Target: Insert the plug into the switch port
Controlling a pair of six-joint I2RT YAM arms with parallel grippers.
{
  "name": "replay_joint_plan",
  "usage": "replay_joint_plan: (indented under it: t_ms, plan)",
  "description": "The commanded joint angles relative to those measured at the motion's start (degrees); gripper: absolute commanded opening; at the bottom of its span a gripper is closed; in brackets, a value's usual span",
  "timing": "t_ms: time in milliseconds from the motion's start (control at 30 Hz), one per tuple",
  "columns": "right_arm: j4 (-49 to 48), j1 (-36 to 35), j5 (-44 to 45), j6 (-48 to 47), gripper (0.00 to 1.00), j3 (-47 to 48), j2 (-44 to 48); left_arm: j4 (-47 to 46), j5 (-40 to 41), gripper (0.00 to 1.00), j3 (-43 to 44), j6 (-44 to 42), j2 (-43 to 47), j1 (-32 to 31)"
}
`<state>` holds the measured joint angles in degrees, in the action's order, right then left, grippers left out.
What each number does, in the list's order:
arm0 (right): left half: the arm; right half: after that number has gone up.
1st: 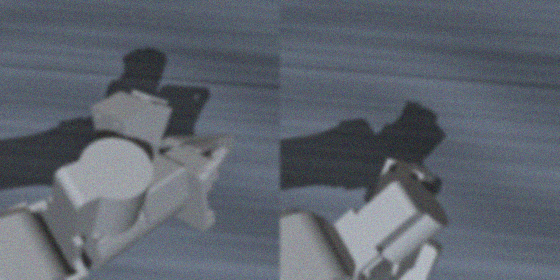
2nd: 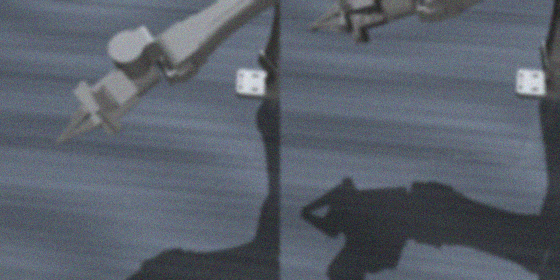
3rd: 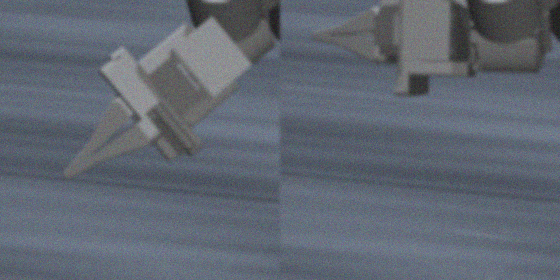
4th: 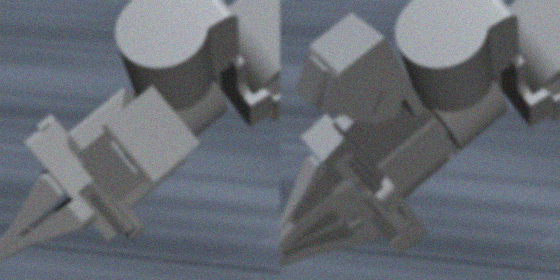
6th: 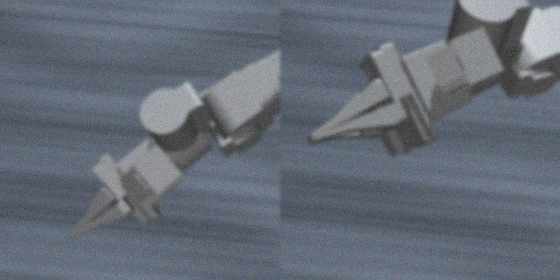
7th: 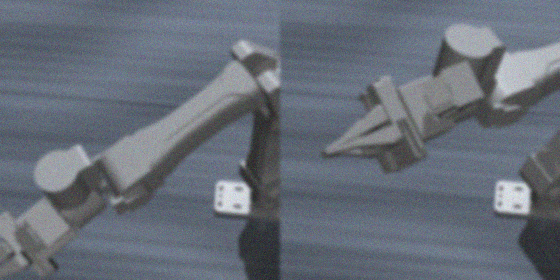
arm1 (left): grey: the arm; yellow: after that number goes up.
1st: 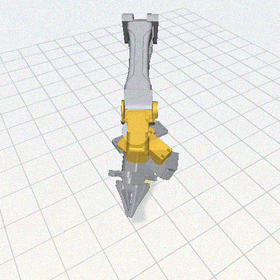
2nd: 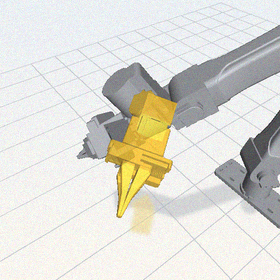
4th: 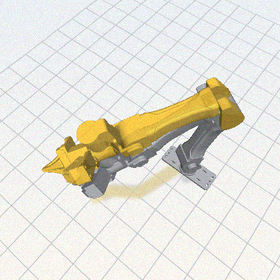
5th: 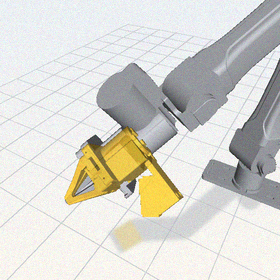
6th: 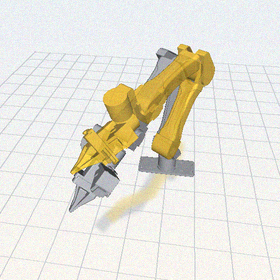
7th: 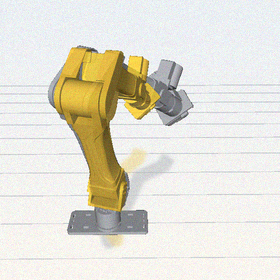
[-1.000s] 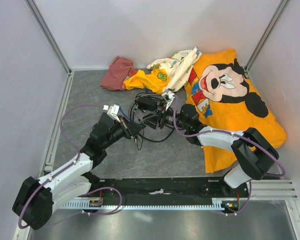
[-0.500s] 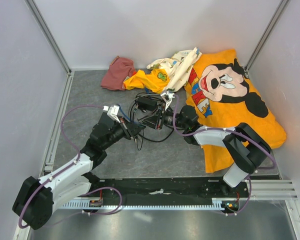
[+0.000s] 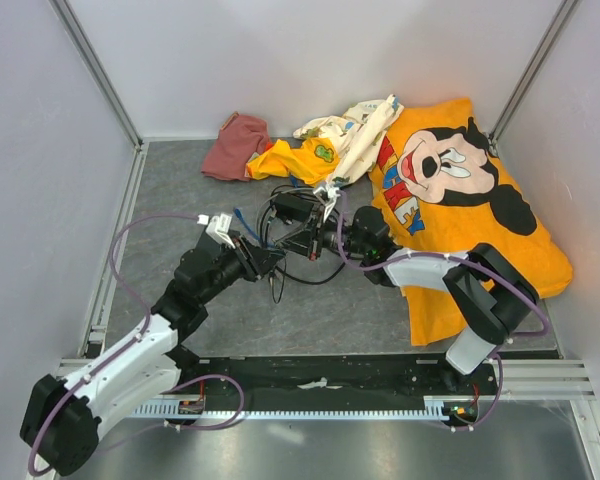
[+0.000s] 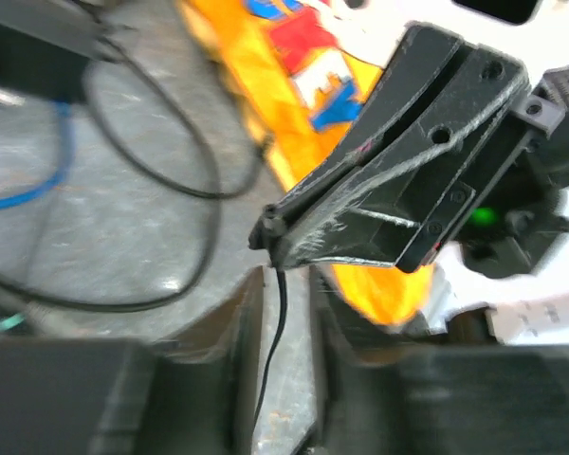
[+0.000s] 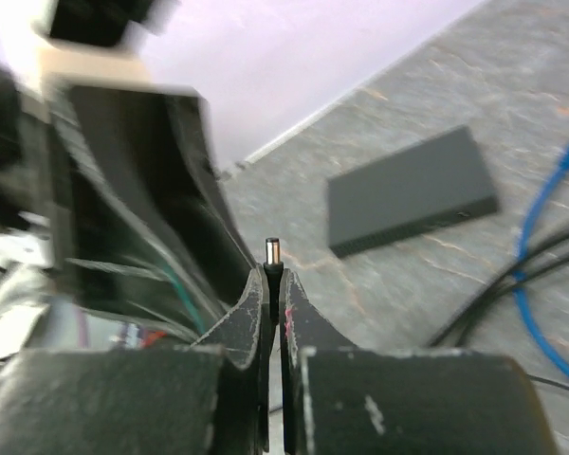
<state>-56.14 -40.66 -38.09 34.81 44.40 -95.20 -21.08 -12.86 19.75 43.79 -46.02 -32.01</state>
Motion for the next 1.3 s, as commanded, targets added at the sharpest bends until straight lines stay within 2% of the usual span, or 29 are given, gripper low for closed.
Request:
replay_joint_plan:
  t_ms: [0, 33, 200, 233, 300, 333, 400, 433, 533, 667, 900, 1067, 1267]
  plan:
    - [15.16, -0.21, 4.05, -14.22, 0.0, 7.17, -0.95, 20.39, 12.76, 0.43, 9.94, -8.45, 3.04, 0.45]
    - [19.36, -0.29, 5.2, -18.42, 0.0, 8.23, -1.48, 24.73, 18.17, 0.5, 11.79, -10.63, 2.61, 0.8]
    - [29.4, -0.38, 8.38, -28.29, 0.0, 16.3, -8.14, 39.43, 24.46, 0.63, 22.95, -14.34, -3.01, 4.58]
    - [31.68, -0.29, 8.47, -29.35, 0.0, 17.55, -9.21, 42.32, 24.29, 0.68, 25.66, -15.3, -5.72, 7.37]
    - [33.46, -0.38, 8.2, -32.42, 0.0, 20.7, -12.45, 44.63, 22.46, 0.74, 28.14, -16.36, -8.54, 10.98]
    - [35.73, -0.64, 8.38, -33.39, 0.0, 21.86, -13.43, 45.16, 19.83, 0.78, 29.89, -17.76, -11.08, 14.92]
    - [37.94, -1.08, 9.08, -36.37, 0.0, 24.75, -15.88, 46.39, 17.62, 0.82, 31.31, -19.17, -14.0, 18.81]
    - [39.08, -1.69, 10.39, -37.26, 0.0, 25.46, -16.42, 46.57, 14.74, 0.82, 32.71, -19.88, -17.58, 22.13]
    - [39.44, -3.45, 12.07, -39.02, 0.0, 28.01, -18.96, 47.27, 13.83, 0.83, 35.87, -22.51, -23.22, 24.97]
    - [42.07, -5.74, 15.13, -40.6, 0.0, 33.63, -22.92, 48.41, 13.92, 0.83, 39.75, -24.01, -34.45, 27.0]
    - [46.47, -8.11, 19.09, -42.01, 0.0, 42.42, -29.51, 49.55, 16.38, 0.82, 45.9, -29.28, -45.98, 29.9]
    - [49.81, -8.64, 20.15, -44.12, 0.0, 45.51, -32.5, 49.73, 10.15, 0.82, 49.51, -31.13, -51.09, 31.83]
    - [53.06, -8.91, 22.7, -46.06, 0.0, 49.11, -35.93, 49.56, 8.39, 0.82, 49.6, -31.75, -55.14, 33.77]
